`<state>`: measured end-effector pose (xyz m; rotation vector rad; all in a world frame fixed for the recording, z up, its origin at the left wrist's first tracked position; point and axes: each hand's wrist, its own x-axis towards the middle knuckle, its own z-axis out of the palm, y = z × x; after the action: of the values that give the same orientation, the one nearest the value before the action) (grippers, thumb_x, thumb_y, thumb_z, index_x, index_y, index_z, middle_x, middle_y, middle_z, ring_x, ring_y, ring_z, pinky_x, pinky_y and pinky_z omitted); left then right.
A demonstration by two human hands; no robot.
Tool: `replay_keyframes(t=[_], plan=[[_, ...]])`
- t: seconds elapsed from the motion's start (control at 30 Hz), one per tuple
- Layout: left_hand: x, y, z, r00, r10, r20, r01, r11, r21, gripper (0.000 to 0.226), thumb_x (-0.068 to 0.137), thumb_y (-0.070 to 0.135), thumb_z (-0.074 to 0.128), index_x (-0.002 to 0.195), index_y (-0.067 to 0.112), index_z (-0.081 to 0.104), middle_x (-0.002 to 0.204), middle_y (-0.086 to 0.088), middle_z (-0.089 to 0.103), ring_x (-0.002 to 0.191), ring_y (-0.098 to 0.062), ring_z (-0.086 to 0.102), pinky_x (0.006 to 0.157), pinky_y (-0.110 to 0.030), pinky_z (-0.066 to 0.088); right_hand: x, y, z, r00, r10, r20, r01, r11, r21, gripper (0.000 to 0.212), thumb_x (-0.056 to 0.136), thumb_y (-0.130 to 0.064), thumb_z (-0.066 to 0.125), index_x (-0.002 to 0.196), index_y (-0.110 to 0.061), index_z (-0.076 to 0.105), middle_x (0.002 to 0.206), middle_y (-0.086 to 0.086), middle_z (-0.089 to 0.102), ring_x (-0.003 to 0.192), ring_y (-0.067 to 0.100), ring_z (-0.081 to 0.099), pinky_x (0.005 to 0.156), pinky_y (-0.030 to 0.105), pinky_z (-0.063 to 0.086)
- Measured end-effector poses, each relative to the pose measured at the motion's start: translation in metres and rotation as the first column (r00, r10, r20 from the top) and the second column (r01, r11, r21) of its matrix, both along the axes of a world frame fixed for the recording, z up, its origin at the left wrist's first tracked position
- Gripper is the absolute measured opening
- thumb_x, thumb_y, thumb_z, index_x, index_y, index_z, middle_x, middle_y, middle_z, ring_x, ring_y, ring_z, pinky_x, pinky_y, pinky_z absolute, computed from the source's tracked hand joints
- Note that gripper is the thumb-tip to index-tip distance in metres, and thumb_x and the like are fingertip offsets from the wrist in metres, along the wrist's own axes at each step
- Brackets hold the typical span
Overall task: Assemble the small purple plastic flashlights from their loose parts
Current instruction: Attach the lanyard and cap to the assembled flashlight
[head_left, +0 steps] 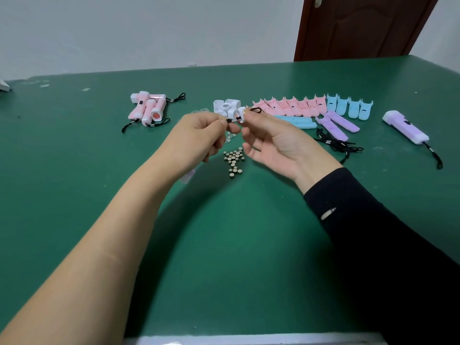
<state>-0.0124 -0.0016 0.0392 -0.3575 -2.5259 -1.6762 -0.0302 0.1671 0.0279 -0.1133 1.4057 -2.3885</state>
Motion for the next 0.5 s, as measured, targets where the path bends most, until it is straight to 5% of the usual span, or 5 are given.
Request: replay_keyframes(t=[0.33, 0.5], plan=[[0.0044, 0.0051, 0.0015, 1.000, -0.013, -0.012, 0.013, 0.999, -0.040, 0.020, 0.100, 0.014, 0.044, 0.093, 0.016, 0.062, 0.053, 0.013, 0.052, 0.048, -0.009, 0.040, 0.046, -0.019, 0.035, 0.0056, -0.0066, 0.0054, 0.994, -0.106, 0.022, 0.106, 0.994, 0.025, 0.004, 0.084, -0.023, 0.072, 0.083, -0.024, 0.068, 0.075, -0.011, 0.066, 0.067, 0.006, 0.054, 0.062, 0.021, 0.044], [0.0054, 0.0084, 0.0000, 0.999, -0.033, -0.006, 0.033, 0.998, -0.054, 0.007, 0.101, 0.020, 0.046, 0.103, 0.018, 0.053, 0.056, 0.011, 0.057, 0.051, -0.012, 0.043, 0.049, -0.020, 0.039, 0.0091, -0.0085, 0.0099, 0.956, -0.227, -0.184, 0.258, 0.953, 0.161, 0.007, 0.089, -0.018, 0.067, 0.083, -0.021, 0.065, 0.074, -0.011, 0.065, 0.065, 0.003, 0.053, 0.063, 0.019, 0.042]])
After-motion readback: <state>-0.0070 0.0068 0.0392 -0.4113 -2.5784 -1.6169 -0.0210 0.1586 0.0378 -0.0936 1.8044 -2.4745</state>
